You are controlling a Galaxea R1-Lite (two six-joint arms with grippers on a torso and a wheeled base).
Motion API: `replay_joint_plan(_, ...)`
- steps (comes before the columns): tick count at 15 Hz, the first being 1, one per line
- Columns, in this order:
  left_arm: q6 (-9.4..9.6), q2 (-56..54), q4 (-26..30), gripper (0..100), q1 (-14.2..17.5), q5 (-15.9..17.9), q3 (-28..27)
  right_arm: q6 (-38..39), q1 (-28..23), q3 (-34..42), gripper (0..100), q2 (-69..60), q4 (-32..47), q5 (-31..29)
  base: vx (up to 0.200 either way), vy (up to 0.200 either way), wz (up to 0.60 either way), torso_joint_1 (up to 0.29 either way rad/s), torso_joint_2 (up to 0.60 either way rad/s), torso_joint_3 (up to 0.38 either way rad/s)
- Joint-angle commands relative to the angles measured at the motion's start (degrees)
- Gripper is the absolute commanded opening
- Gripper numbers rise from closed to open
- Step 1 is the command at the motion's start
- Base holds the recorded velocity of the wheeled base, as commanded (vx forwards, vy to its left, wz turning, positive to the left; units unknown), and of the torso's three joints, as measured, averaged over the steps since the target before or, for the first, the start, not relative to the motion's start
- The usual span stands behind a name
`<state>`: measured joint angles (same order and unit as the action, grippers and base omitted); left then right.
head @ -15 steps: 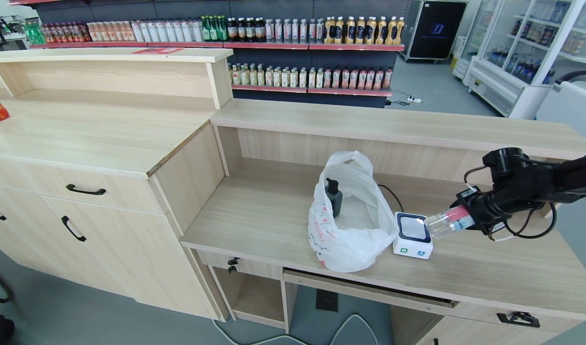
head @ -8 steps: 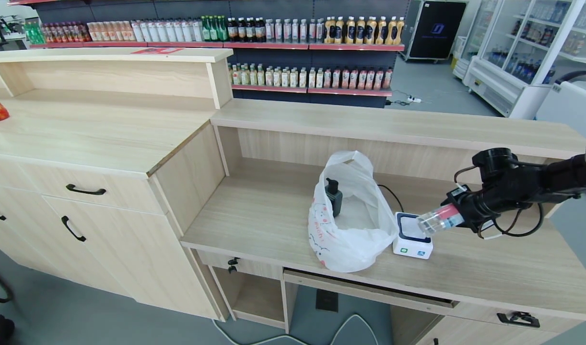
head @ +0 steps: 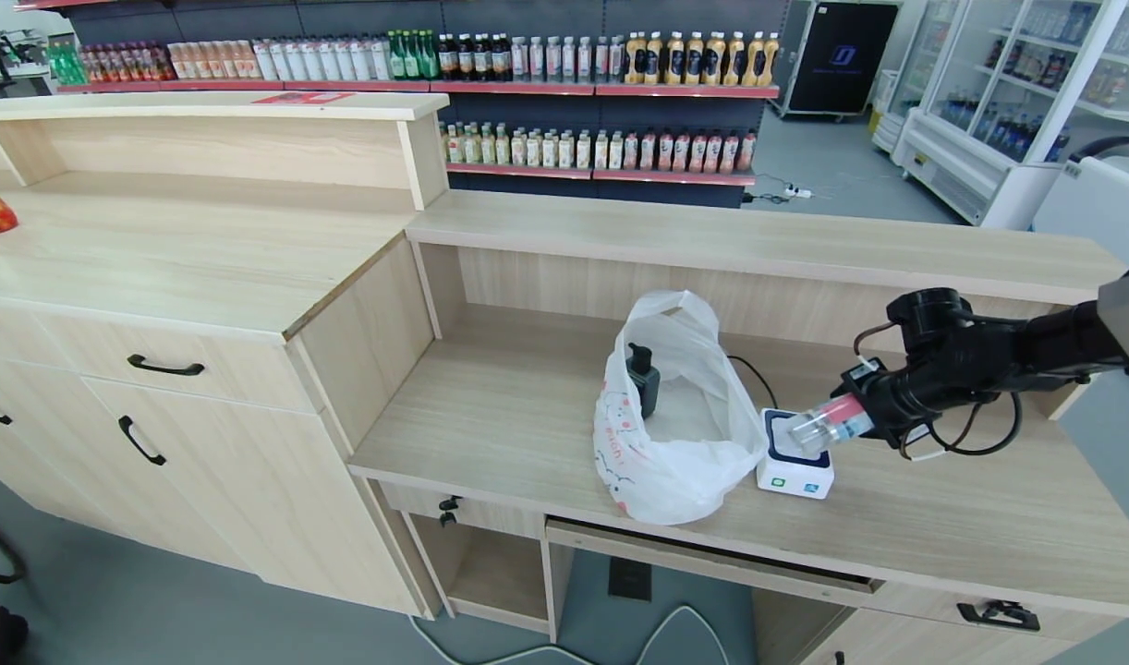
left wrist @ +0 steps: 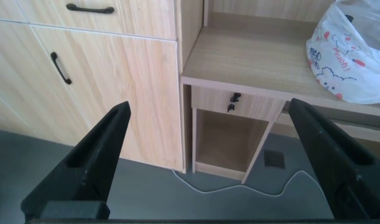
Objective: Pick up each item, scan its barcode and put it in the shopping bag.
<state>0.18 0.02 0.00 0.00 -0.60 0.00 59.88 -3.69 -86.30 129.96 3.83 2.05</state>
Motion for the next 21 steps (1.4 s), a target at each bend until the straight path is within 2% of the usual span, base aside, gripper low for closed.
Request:
replay_joint_plan(1, -0.01, -0.02, 0.0, 100, 0.0, -0.02, 0.0, 0.32, 0.53, -0.19, 0, 0.82, -0.31, -0.03, 0.0, 0.0, 0.0, 0.0, 0.0, 0.0)
replay_joint_plan(18, -0.01, -0.02, 0.0, 100, 0.0, -0.02, 0.0, 0.15, 0.79, -2.12, 0, 1.08, -1.19, -0.11, 0.0, 0.0, 0.0, 0.0, 0.0, 0.0)
replay_joint_plan(21, -0.01, -0.02, 0.0, 100, 0.0, -0.02, 0.0, -3.45, 0.79, -1.07, 0, -1.2, -5.5, -0.03, 0.0, 0.0, 0.0, 0.0, 0.0, 0.0)
